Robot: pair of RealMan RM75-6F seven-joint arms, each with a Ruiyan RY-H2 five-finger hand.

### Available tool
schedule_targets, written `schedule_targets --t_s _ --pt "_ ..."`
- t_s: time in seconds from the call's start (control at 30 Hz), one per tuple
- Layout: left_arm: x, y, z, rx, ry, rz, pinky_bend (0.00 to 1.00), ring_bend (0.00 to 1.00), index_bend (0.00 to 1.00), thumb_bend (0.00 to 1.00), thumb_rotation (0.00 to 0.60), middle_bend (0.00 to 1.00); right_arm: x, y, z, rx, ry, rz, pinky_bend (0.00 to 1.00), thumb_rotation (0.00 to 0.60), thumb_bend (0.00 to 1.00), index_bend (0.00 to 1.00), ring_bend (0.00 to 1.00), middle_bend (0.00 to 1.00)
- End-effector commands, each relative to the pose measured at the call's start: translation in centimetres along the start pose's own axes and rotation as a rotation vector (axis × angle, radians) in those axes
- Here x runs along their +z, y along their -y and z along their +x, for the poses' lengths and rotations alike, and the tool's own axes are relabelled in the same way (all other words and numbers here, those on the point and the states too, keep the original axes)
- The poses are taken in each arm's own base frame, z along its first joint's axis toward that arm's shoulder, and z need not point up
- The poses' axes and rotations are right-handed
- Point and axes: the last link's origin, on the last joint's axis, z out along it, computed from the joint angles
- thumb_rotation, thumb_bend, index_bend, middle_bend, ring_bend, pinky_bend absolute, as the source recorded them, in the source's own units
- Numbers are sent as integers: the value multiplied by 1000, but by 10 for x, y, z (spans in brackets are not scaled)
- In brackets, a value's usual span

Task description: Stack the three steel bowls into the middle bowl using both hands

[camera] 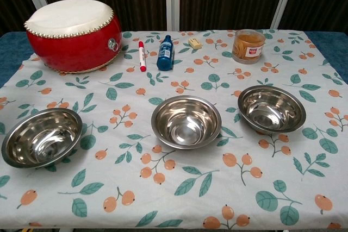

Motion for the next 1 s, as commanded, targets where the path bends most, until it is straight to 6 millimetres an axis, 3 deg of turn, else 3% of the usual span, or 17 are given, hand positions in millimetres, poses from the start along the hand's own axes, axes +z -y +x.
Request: schedule_targets --t_s 0.03,0.27,0.57,1.0 --pt "0 0 0 0 0 2 311 210 242 158 600 287 1 1 0 0 0 2 0 600 0 149 0 191" --pt "-2 -1 1 5 3 -6 311 211 242 158 600 287 -1 6 -2 -5 35 24 1 600 0 149 48 207" --pt "-3 0 3 -8 -5 -2 311 210 242 158 600 287 -4 44 -42 -64 201 166 73 600 9 200 100 261" --pt "-8 15 4 -25 -20 30 314 210 242 158 600 287 27 92 -88 -163 321 337 118 600 40 256 132 286"
